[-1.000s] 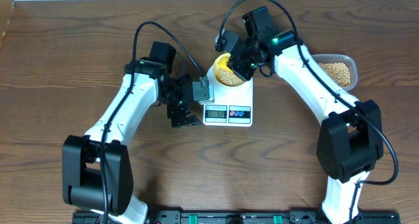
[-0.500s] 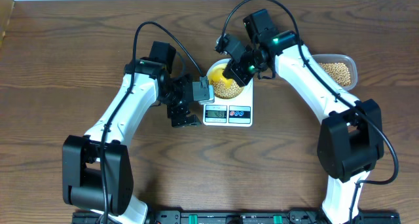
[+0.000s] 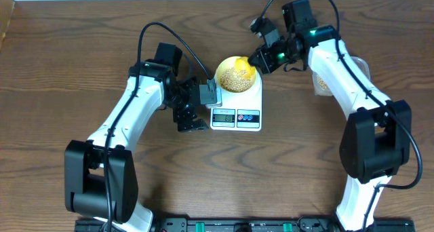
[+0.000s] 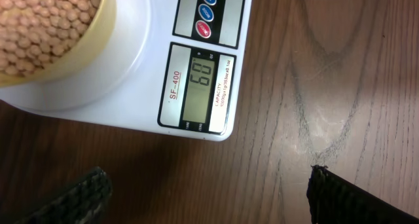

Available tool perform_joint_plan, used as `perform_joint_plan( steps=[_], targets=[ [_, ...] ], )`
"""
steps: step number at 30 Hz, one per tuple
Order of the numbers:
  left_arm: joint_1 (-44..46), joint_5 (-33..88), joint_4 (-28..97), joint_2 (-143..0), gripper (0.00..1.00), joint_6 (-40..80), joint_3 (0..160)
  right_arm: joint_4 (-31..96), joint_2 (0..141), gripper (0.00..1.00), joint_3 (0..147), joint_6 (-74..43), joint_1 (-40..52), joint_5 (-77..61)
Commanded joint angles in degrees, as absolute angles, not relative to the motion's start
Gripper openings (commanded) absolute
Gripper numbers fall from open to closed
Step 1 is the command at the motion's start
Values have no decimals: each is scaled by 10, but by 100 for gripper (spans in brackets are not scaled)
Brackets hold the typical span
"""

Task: Scoop item into bowl and weigh 50g on scale
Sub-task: 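Lift the scoop away from the bowl toward the soybean tub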

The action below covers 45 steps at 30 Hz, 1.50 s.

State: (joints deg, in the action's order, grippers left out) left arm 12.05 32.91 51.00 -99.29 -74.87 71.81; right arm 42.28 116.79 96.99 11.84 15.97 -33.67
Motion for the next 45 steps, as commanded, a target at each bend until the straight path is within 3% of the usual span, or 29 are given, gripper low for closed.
perform_joint_plan(
  steps=[1, 6, 23, 45],
  targets=[
    [118, 338, 513, -997, 98, -754, 717, 419, 1172, 1, 967, 103, 163, -351],
    [118, 338, 513, -997, 98, -754, 717, 415, 1172, 1, 967, 72, 161, -358],
    [118, 338, 513, -997, 98, -754, 717, 390, 1172, 1, 967, 48, 103, -598],
    [118, 338, 513, -997, 98, -754, 717, 324, 1172, 1, 967, 95, 74, -603]
  ],
)
